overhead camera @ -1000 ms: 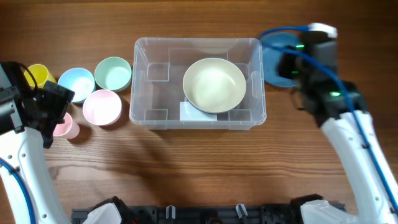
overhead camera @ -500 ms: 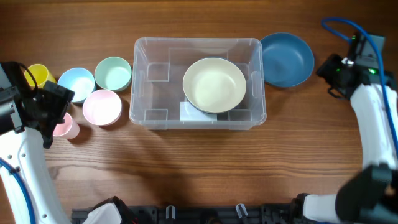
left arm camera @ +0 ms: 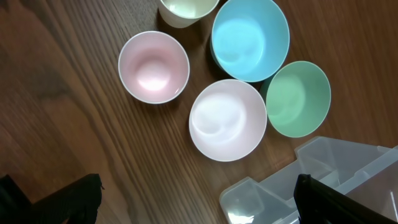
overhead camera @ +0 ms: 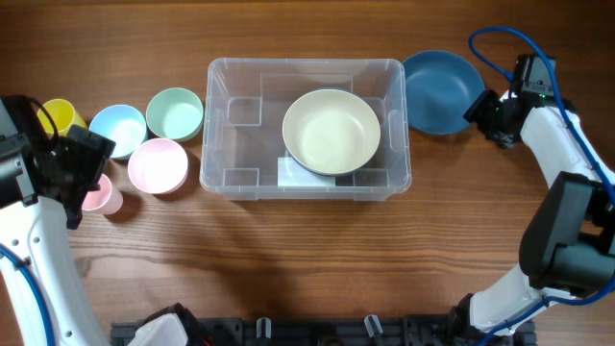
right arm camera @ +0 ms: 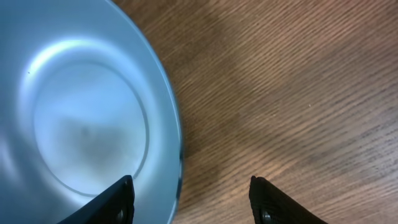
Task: Pack container
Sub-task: 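Move the right gripper to the rim of the remaining teal plate, then pinch the teal plate rim with the right gripper and lift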
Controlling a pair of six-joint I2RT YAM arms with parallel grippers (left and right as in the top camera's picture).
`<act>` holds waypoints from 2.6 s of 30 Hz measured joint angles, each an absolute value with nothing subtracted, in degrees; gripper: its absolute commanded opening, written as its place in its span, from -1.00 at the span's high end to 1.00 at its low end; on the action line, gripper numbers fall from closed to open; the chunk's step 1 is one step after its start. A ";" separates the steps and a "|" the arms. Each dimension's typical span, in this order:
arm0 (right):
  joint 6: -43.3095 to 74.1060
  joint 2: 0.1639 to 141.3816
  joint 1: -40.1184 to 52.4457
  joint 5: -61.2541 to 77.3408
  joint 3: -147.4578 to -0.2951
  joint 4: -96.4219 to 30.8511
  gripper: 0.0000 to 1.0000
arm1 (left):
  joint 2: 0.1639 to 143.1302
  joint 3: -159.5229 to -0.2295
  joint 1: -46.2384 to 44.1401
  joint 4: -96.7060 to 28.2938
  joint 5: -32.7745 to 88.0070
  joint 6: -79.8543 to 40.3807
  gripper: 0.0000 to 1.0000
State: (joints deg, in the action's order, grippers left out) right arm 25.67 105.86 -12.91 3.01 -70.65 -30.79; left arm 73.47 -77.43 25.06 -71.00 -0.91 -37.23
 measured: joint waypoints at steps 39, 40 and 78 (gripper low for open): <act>28.21 110.69 -11.29 6.50 -70.65 -28.03 0.87 | 73.47 -77.43 25.06 -71.00 -0.91 -37.23 -0.99; 28.08 110.69 -11.29 6.48 -70.65 -28.01 0.91 | 73.47 -77.43 25.04 -71.00 -0.91 -37.23 -1.00; 4.49 67.42 2.52 8.73 -70.22 -34.11 0.91 | 73.47 -77.43 25.06 -70.98 -0.91 -37.21 -1.00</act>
